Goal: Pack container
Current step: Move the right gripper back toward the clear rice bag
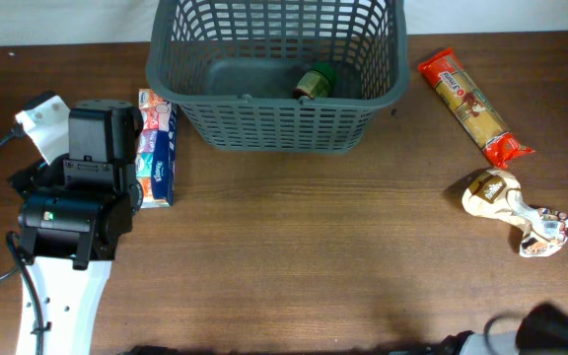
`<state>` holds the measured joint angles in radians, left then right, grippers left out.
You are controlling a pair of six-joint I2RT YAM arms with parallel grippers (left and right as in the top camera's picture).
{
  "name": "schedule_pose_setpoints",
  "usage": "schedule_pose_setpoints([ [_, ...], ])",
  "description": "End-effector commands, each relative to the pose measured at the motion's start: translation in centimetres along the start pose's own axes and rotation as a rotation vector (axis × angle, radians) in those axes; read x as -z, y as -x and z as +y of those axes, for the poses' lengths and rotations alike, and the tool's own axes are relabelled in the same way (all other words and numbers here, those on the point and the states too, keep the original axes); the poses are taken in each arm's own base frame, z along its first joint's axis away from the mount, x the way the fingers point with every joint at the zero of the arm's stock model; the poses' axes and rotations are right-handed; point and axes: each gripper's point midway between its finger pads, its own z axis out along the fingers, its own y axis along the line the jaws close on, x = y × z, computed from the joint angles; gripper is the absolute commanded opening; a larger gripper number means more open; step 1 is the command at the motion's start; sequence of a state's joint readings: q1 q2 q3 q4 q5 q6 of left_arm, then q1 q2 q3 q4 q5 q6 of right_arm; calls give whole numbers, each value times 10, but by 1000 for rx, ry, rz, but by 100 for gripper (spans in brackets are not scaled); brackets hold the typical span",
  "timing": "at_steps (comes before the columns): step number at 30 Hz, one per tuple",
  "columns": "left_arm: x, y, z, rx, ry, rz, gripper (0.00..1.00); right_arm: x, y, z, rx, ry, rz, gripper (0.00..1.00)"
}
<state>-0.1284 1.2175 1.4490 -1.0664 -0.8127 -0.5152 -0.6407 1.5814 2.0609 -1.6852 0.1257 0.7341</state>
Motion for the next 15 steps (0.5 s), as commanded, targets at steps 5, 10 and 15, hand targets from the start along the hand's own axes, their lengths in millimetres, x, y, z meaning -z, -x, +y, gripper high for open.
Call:
schedule_pose_setpoints([
  [5, 1, 4, 4, -8, 14, -11, 100, -67, -24, -27, -405, -100, 176, 99],
  [10, 1, 4, 4, -8, 14, -11, 99, -134, -35, -17, -482, -43, 234, 99],
  [15, 1, 4, 4, -8, 14, -11, 100, -180, -40, -15, -496, -14, 209, 99],
])
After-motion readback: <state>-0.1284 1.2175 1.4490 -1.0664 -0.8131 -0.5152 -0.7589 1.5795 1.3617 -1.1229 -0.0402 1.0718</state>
